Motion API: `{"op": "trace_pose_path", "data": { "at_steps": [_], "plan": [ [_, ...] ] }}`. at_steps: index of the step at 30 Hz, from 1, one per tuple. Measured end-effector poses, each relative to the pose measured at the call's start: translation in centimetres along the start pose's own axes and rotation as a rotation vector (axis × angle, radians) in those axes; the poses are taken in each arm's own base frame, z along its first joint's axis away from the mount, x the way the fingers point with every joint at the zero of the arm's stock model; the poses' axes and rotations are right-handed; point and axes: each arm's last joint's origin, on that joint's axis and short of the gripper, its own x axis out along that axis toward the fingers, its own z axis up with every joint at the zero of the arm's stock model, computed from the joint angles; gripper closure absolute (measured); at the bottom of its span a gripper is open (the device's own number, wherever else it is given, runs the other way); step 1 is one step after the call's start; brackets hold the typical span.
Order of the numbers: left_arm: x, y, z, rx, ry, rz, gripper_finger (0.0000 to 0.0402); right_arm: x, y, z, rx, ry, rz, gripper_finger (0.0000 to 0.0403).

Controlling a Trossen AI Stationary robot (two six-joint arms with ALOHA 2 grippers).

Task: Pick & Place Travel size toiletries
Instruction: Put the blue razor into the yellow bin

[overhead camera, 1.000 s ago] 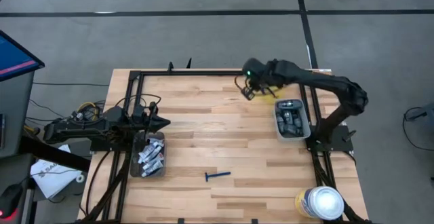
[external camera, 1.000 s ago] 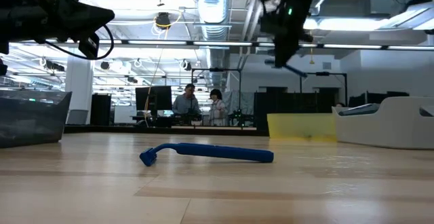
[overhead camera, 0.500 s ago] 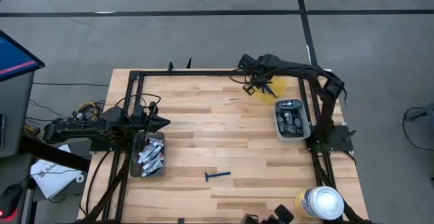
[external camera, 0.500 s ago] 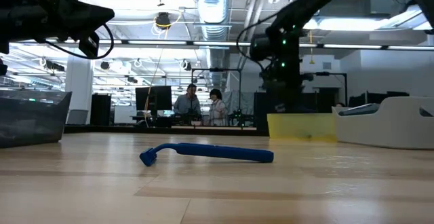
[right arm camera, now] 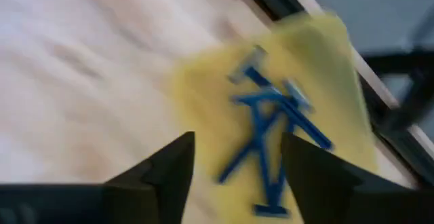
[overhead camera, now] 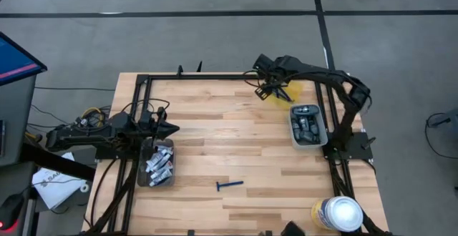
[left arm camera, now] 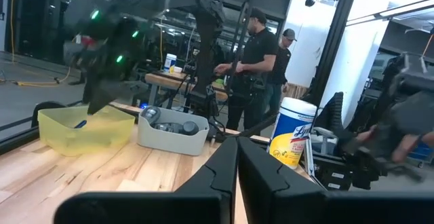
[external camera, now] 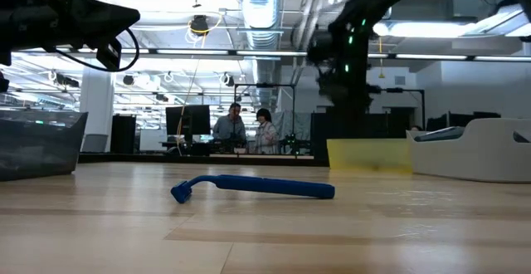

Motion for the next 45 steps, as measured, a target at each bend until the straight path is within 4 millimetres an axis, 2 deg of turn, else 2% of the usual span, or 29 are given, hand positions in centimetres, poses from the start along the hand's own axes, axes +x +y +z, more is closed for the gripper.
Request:
{"op": "trace_pose_path", "data": {
  "at_steps": [4,10,14,18,24,31,36,45],
  "plan": [
    [0.0,0.0,0.0,0.0,-0.002,0.0,0.0396,-4.5,2.3,-0.8,-0.072,-0.139,0.209,0.017],
    [0.0,0.0,0.0,0.0,-0.004,-0.001,0.0394,-11.3,8.6,-3.9,-0.28,-0.363,0.413,0.0186],
    [0.0,0.0,0.1,0.0,-0.005,-0.002,0.0396,-14.0,13.4,-6.9,-0.435,-0.452,0.523,0.0201],
    [0.0,0.0,0.1,0.001,-0.005,-0.001,0.0394,-15.3,18.3,-9.9,-0.557,-0.498,0.624,0.0211],
    [0.0,0.0,0.1,0.001,-0.009,-0.003,0.0396,-14.0,25.0,-13.6,-0.708,-0.507,0.706,0.022],
    [0.1,0.0,0.0,0.0,-0.003,-0.001,0.0395,-9.6,30.4,-17.0,-0.831,-0.416,0.685,0.0214],
    [0.2,0.0,-0.1,-0.001,0.01,0.004,0.0395,-6.3,32.6,-18.1,-0.865,-0.367,0.657,0.0207],
    [0.4,0.1,-0.4,-0.003,0.037,0.014,0.0395,-1.9,33.8,-18.5,-0.874,-0.275,0.584,0.0217]
  ]
}}
